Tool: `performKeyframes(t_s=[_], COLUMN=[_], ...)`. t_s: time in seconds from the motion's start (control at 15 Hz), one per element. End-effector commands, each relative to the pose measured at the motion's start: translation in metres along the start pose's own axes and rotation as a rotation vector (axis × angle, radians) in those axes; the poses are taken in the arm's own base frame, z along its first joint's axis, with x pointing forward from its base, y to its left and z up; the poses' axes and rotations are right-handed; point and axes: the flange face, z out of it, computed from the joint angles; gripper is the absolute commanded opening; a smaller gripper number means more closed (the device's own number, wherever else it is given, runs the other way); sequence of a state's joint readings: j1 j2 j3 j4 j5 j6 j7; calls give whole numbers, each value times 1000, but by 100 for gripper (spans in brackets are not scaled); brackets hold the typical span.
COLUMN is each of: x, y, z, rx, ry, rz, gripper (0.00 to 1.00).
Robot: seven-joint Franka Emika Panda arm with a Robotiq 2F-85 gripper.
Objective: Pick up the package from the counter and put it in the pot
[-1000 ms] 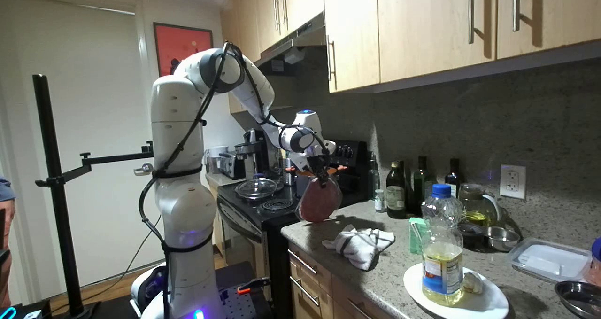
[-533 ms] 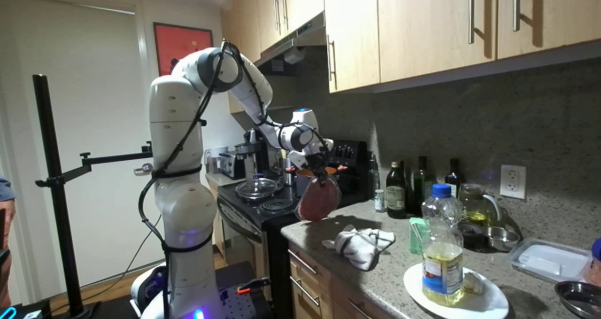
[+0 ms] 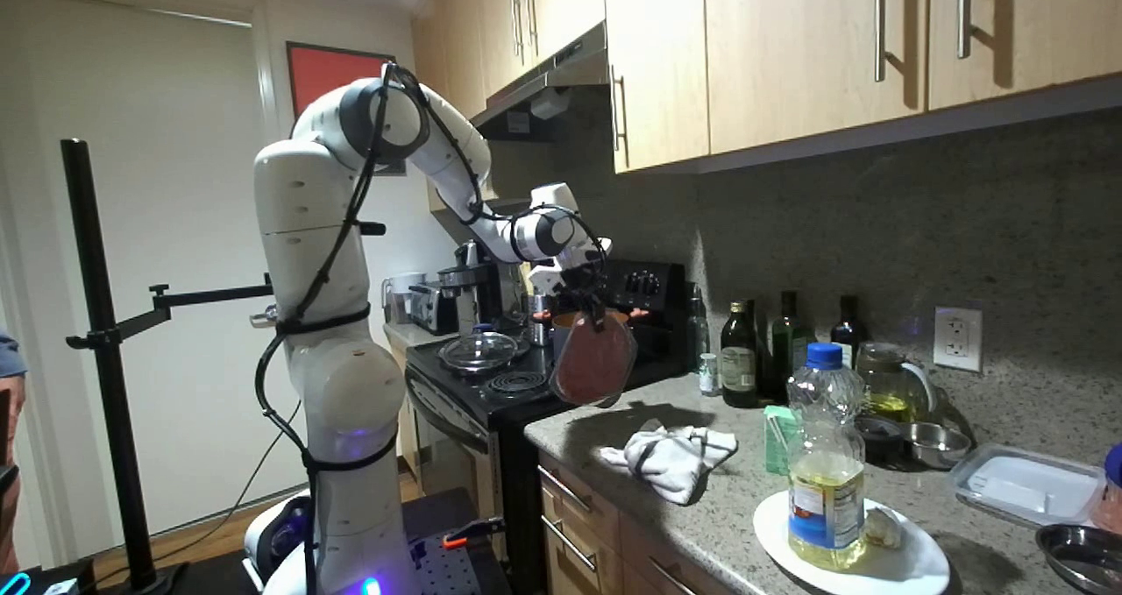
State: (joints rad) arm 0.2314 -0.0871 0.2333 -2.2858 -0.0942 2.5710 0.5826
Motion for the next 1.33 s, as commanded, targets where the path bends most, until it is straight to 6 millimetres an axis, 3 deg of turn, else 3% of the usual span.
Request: performKeyframes(t_s=[0.0,0.33,0.6,1.27], x=[6,15,20,34], y=[-10,-24,-38,-98], z=[-39,-66,-100,-174], rx=[-28,-26,-67,-173], ry=[42,76,131,246], rz=[-7,-40,-98,-276], gripper=[5,5,5,5])
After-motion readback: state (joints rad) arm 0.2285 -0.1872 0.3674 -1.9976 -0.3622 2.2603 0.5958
